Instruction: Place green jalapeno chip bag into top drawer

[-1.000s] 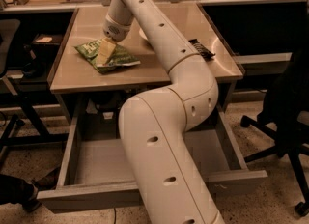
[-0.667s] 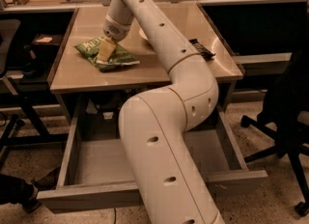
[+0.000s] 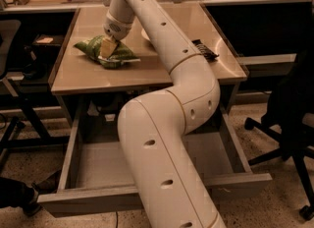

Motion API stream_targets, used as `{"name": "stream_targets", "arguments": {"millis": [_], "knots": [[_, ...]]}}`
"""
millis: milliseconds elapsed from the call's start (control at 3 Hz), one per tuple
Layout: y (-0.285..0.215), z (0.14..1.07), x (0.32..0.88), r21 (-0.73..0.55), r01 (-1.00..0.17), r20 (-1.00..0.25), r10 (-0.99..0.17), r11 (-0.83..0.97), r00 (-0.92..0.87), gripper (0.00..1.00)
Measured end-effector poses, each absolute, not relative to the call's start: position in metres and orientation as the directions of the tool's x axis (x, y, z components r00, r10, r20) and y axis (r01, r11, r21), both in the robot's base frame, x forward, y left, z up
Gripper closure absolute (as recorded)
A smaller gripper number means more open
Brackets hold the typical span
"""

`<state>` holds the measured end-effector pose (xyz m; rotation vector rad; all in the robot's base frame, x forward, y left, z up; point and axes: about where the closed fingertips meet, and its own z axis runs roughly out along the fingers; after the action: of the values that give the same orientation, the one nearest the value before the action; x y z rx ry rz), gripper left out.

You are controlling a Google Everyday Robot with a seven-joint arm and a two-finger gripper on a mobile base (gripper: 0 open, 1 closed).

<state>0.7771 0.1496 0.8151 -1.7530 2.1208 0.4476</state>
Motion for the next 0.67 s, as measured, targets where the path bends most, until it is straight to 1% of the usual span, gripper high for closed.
{"name": "stream_targets", "arguments": {"millis": [333, 667], "knots": [[0.15, 0.819, 0.777, 0.019, -0.983, -0.459, -0.872, 0.184, -0.172, 1.0], [0.141, 0.851, 0.784, -0.07, -0.98, -0.486, -0.864, 0.185, -0.128, 1.0]]}}
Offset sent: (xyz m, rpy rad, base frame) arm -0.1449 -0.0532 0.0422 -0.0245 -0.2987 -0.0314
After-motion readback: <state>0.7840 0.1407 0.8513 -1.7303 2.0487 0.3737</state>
